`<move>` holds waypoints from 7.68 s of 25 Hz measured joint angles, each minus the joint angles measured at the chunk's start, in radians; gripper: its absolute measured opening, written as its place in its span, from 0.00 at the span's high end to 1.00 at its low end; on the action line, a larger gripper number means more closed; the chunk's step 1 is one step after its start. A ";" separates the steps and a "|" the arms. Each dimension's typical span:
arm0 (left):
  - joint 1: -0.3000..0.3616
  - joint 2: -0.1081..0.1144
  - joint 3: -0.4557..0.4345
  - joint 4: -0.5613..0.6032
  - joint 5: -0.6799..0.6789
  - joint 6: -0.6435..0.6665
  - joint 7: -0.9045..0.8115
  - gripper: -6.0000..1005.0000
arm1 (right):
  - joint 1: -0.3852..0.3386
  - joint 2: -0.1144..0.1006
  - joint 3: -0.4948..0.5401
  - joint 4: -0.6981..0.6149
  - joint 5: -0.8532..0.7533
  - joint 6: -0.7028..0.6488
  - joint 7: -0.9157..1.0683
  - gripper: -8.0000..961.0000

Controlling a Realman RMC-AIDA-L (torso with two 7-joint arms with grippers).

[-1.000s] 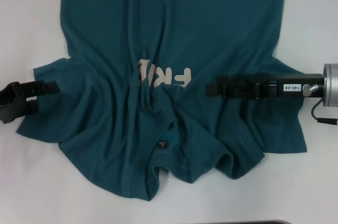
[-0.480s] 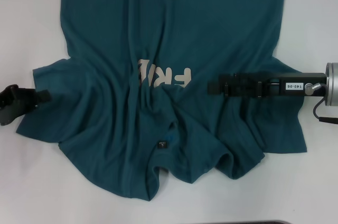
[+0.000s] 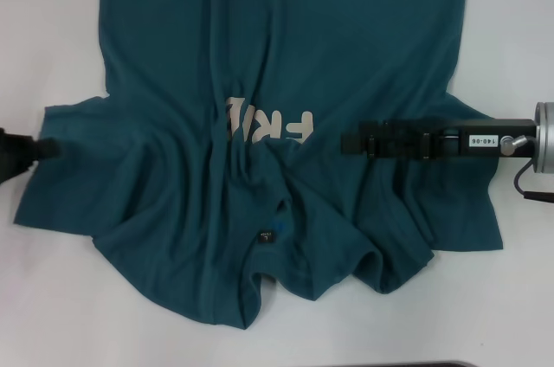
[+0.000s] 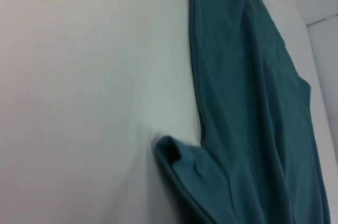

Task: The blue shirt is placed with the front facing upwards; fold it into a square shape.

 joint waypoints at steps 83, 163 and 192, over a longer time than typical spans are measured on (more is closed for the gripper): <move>-0.204 -0.136 0.160 -0.293 0.183 0.069 -0.337 0.98 | 0.010 -0.006 0.000 0.001 -0.006 0.016 0.037 0.02; -0.124 -0.109 0.139 -0.279 0.254 0.308 -0.170 0.33 | 0.007 -0.010 -0.006 0.000 -0.011 0.017 0.038 0.02; -0.114 -0.151 0.085 -0.290 0.301 0.301 -0.277 0.34 | 0.004 -0.017 -0.006 0.001 -0.011 0.021 0.051 0.02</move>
